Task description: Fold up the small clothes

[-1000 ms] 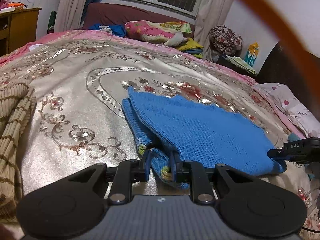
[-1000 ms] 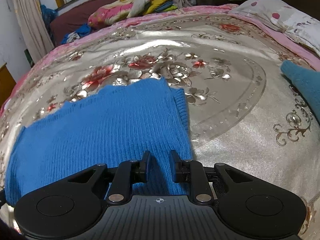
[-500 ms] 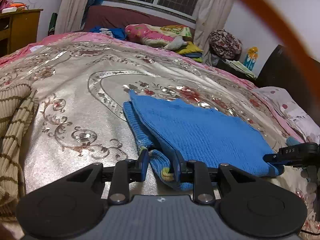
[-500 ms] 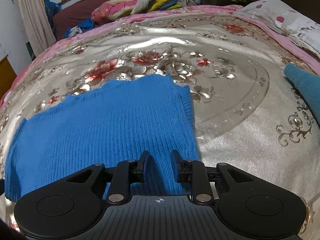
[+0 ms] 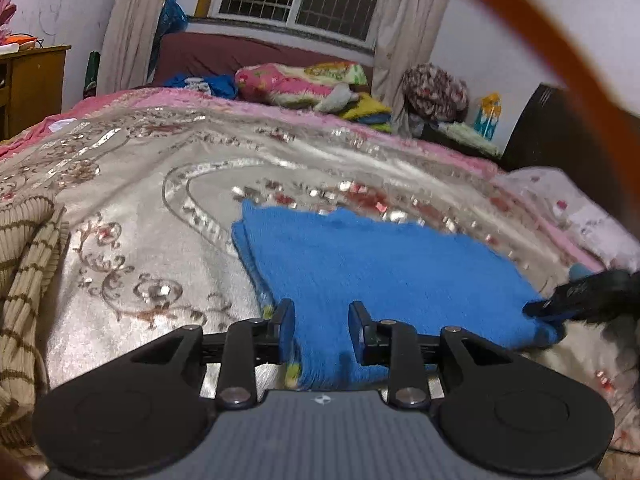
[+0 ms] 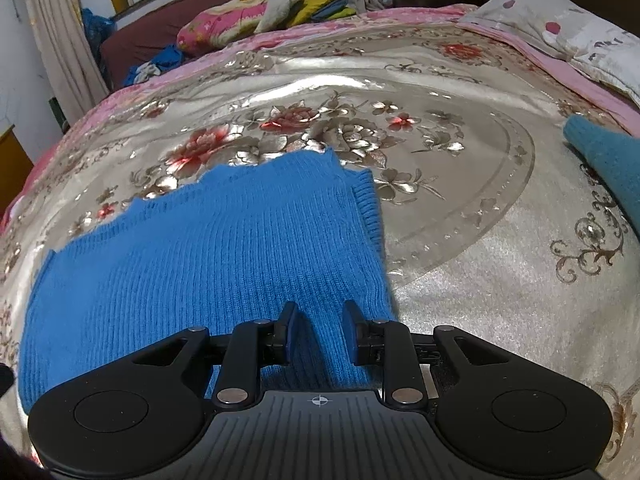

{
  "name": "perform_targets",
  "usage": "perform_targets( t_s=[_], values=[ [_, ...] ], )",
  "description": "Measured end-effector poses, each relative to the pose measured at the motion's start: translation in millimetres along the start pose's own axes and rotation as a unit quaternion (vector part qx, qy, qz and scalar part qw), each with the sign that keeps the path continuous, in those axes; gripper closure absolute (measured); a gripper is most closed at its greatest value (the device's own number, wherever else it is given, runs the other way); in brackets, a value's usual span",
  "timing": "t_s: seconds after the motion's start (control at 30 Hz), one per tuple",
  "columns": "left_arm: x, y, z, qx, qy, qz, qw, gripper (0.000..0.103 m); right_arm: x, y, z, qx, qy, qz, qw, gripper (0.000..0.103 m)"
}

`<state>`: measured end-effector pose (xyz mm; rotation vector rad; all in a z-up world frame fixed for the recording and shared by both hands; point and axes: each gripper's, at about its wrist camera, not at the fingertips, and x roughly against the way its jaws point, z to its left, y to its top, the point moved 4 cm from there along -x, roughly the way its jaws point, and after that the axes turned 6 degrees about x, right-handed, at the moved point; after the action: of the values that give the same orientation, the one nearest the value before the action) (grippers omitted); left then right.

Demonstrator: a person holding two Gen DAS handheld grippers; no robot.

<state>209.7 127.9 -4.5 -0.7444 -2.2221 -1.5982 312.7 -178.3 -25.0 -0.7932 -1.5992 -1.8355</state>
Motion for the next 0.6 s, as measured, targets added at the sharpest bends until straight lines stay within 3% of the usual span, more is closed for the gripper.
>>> perform_targets(
  t_s=[0.17,0.4,0.6],
  values=[
    [-17,-11,3,-0.010,0.029,0.042,0.9986,0.068,4,1,-7,-0.013,0.002,-0.004,1.000,0.079],
    [-12,-13,0,-0.018,0.021,0.032,0.9991,0.068,11,1,-23,-0.053,0.018,-0.016,0.998,0.079],
    [-2,-16,-13,-0.063,0.023,-0.002,0.9977,0.067,13,2,-37,-0.094,0.052,-0.027,0.994,0.075]
  ],
)
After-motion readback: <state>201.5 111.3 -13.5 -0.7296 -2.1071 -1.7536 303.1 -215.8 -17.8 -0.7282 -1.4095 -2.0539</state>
